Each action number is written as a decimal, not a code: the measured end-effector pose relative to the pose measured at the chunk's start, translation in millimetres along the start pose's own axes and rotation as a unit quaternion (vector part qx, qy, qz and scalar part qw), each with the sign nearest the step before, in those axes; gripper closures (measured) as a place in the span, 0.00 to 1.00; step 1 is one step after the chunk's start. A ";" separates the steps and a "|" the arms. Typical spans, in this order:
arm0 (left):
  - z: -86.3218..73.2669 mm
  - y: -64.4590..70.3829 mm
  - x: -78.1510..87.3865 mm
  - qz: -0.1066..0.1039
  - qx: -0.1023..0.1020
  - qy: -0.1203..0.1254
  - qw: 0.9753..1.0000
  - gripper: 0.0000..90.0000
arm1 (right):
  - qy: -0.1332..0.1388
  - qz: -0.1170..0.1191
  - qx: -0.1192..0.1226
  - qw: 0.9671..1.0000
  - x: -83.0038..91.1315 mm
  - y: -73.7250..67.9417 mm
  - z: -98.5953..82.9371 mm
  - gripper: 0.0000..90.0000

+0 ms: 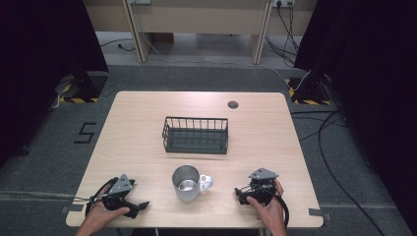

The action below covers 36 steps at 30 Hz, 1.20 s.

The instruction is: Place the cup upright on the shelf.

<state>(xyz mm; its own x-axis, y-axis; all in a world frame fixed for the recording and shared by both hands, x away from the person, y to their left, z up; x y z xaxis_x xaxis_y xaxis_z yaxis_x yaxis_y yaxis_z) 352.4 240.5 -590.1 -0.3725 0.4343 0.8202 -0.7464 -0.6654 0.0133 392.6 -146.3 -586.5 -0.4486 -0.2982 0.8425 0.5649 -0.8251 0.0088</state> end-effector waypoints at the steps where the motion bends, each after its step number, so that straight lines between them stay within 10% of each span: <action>1: 0.0 0.0 0.0 0.000 0.000 0.000 1.000 0.00 | 0.000 0.000 0.000 1.000 0.0 -0.1 0.0 0.00; 22: 0.1 0.0 0.0 0.000 0.000 0.000 1.000 0.00 | 0.055 0.024 0.012 0.998 13.1 -13.9 6.4 0.17; 36: 0.0 -0.3 0.2 -0.003 -0.003 -0.001 1.000 0.00 | 0.143 0.068 0.052 0.986 42.1 -53.2 29.4 0.17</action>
<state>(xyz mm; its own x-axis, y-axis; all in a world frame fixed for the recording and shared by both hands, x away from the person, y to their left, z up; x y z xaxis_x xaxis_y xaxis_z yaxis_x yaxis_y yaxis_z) 352.6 240.7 -590.0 -0.3678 0.4367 0.8210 -0.7513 -0.6598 0.0144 364.0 -100.9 -535.6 -0.5313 -0.5384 0.6541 0.6951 -0.7184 -0.0267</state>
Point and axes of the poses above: each handheld gripper's, and its own axes: x roughly backward along the jaws, z roughly out of its top, y roughly to its right, the point moved 9 cm from there along -x, roughly forward along the jaws, and after that the axes turned 12 degrees about -y, right-handed, at the moved point
